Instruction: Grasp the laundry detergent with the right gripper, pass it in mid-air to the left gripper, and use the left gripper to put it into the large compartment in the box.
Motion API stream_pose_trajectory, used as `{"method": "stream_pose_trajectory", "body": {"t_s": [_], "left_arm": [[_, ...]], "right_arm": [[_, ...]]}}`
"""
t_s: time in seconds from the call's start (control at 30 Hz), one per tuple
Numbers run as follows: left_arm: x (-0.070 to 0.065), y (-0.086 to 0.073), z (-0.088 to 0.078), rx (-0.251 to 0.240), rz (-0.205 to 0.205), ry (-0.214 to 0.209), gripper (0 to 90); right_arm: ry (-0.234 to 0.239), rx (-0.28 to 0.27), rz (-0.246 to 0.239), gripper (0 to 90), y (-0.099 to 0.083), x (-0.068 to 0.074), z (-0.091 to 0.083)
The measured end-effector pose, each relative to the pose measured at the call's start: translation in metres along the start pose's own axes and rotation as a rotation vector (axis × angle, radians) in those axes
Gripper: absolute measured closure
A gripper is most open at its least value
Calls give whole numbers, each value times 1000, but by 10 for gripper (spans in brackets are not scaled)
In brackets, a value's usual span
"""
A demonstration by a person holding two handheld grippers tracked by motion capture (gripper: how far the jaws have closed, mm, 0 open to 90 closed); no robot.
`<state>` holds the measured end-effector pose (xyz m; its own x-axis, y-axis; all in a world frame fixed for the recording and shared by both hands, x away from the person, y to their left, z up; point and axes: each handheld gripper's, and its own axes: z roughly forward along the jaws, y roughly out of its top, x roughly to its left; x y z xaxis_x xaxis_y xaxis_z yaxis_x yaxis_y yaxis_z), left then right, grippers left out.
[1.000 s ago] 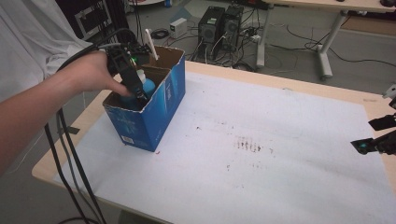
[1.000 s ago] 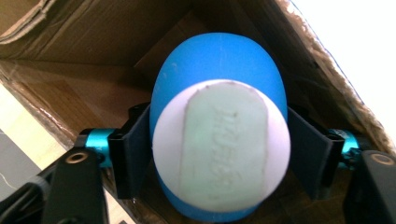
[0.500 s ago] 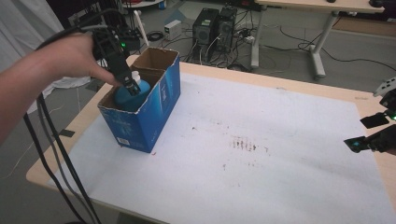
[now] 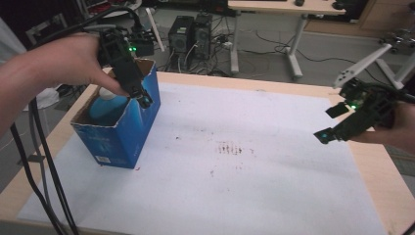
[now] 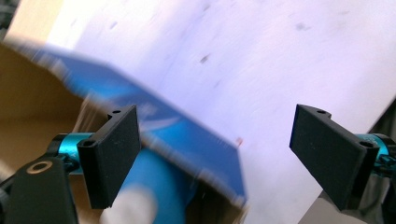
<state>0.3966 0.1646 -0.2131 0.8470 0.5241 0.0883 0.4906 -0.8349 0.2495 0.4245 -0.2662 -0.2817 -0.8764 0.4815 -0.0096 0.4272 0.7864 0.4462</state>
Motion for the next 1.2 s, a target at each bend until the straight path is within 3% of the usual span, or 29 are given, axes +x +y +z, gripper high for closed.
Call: {"method": "stream_pose_trajectory", "body": {"t_s": [0.3, 0.47, 0.67, 1.2], "left_arm": [[-20, 46, 31, 1, 135, -47, 165], [-28, 61, 40, -21, 168, -59, 165], [-29, 65, 43, -16, 166, -56, 165], [-29, 62, 42, -7, 150, -55, 165]], "right_arm": [[23, -23, -48, 126, 8, 19, -5], [43, -34, -84, 126, 14, 28, -4], [56, -36, -120, 126, 19, 35, -4], [66, -25, -132, 126, 22, 34, 2]]}}
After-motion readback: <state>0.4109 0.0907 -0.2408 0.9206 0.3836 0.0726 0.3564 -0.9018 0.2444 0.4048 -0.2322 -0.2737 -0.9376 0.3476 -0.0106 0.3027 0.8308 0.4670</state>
